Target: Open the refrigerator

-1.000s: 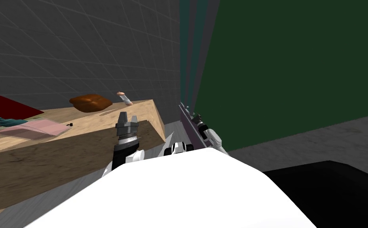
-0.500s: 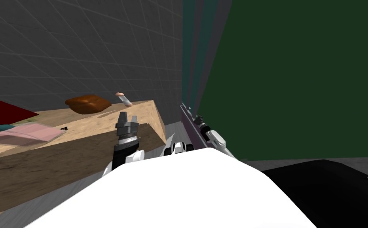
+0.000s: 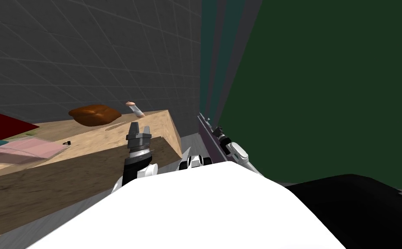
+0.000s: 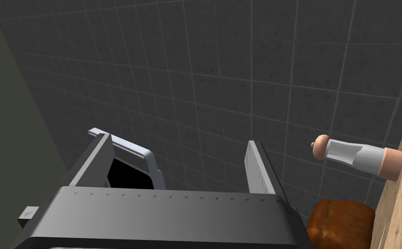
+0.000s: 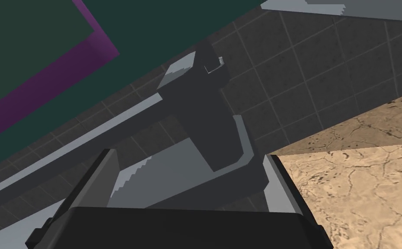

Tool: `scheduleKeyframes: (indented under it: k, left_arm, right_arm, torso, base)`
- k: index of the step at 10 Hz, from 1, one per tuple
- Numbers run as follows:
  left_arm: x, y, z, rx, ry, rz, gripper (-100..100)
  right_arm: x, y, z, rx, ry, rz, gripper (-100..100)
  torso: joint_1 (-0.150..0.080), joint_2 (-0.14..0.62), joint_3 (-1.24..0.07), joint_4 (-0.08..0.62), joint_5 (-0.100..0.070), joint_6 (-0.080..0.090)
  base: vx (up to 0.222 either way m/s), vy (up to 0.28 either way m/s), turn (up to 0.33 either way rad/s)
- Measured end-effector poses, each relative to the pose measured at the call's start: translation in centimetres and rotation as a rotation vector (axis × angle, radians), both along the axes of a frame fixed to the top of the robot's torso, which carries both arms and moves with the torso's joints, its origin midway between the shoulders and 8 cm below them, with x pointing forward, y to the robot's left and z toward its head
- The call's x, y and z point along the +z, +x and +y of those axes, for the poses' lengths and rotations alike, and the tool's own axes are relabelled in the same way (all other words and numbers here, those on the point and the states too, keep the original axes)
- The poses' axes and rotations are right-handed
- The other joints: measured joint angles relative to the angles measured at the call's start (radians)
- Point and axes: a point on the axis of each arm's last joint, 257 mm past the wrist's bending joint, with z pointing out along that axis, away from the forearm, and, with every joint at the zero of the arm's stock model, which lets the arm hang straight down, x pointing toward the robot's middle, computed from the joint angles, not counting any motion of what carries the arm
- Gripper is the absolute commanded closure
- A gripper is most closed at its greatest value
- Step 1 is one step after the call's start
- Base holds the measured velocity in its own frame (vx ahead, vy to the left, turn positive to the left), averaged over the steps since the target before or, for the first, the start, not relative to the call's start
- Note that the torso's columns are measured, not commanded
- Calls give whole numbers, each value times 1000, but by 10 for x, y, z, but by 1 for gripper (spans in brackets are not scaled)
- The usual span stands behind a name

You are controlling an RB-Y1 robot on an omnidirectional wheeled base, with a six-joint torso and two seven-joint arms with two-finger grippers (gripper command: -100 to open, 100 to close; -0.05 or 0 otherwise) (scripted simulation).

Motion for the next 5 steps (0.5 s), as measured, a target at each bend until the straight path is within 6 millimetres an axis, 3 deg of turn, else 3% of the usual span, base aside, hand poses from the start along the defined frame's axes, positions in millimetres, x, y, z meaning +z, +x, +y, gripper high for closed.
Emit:
scheduleKeyframes:
  k: [2,5]
  left_arm:
    - [0,0,0,0,0,0,0]
    - [0,0,0,0,0,0,0]
  right_arm:
    - [-7,13,17,-12,23,5,100]
    - [-25,33,44,-38,44,25,100]
  torso:
    - [-5,-4,-2,-2,-2,0]
    - [-5,-21,-7,-7,-9,-14]
  base:
    - [-109,-180,177]
    - [-77,-73,209]
